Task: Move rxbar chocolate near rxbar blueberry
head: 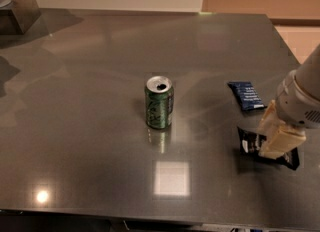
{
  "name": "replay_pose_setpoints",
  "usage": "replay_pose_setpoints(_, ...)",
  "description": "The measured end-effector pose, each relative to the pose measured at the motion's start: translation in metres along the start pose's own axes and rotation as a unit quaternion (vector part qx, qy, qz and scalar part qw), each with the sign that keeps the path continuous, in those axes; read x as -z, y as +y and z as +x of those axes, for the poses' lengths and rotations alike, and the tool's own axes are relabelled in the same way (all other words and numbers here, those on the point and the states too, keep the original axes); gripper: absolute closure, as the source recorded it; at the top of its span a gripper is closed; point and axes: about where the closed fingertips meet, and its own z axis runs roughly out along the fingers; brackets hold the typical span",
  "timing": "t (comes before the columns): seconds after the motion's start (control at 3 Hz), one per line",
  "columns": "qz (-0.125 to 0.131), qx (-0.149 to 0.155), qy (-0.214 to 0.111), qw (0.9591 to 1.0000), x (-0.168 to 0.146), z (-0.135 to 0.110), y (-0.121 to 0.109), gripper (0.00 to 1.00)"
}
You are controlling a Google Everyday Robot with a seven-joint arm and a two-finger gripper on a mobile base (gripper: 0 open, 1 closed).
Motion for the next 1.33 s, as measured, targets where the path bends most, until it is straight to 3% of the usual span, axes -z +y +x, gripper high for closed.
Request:
replay_pose_setpoints(0.67, 0.046, -0.068, -0.013, 0.9965, 0.032, 0.014, -0.081, 1.00)
replay_pose_setpoints(1.33, 0.062, -0.110, -0.032, 0.9914, 0.038, 0.026, -0.123, 0.59)
